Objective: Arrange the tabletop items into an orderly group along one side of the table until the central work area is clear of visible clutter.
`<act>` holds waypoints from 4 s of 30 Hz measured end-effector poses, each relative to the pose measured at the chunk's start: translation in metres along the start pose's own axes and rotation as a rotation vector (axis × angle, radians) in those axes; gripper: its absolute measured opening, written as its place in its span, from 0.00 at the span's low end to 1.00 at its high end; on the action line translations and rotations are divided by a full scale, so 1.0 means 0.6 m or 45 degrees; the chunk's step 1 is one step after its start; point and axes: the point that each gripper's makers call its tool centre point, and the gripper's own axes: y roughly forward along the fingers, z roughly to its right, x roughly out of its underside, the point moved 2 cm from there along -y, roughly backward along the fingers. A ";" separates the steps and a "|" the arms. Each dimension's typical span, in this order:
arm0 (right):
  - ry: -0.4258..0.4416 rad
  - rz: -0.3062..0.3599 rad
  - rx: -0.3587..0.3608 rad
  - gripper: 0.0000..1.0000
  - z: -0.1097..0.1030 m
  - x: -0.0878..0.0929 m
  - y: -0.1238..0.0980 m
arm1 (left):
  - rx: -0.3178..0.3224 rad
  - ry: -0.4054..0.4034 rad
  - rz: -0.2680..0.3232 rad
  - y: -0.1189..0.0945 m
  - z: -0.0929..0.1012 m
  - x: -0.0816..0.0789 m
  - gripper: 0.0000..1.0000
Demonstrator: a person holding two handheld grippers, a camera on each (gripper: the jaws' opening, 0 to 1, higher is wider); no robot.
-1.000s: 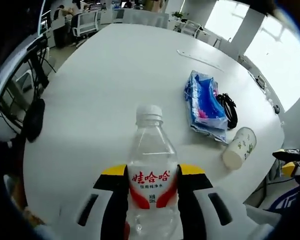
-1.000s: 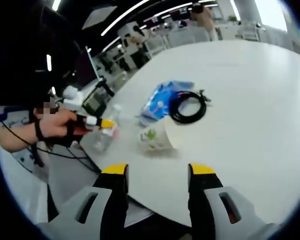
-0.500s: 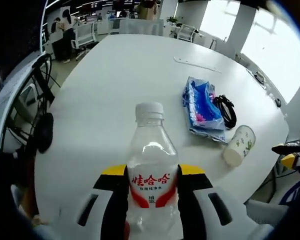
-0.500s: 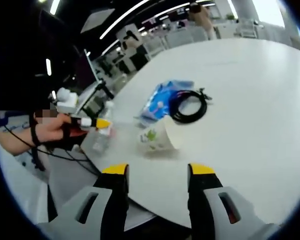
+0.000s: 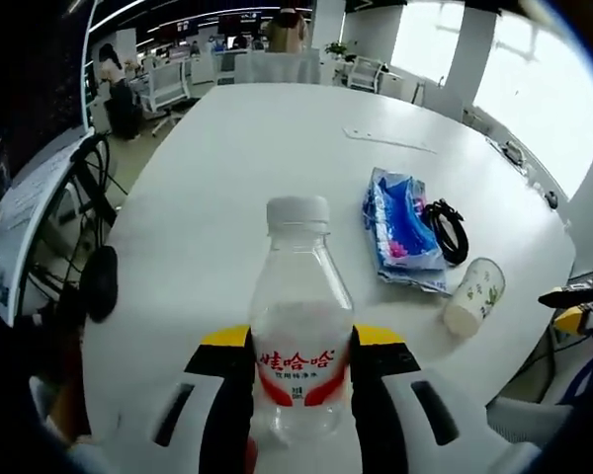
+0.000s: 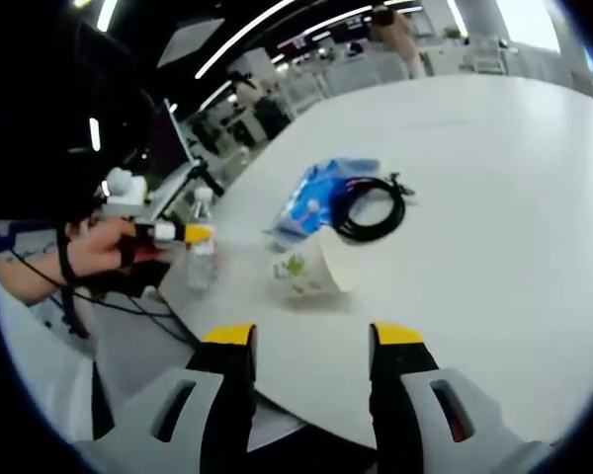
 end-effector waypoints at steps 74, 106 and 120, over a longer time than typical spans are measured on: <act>-0.004 -0.074 -0.040 0.43 -0.010 0.014 0.030 | -0.089 0.169 0.111 -0.050 -0.010 0.044 0.36; 0.042 -0.044 -0.002 0.42 0.009 0.009 0.009 | -0.215 -0.020 0.196 0.047 -0.045 -0.096 0.36; 0.097 -0.025 0.047 0.42 0.035 0.033 -0.025 | -0.243 -0.051 0.226 0.088 -0.063 -0.155 0.36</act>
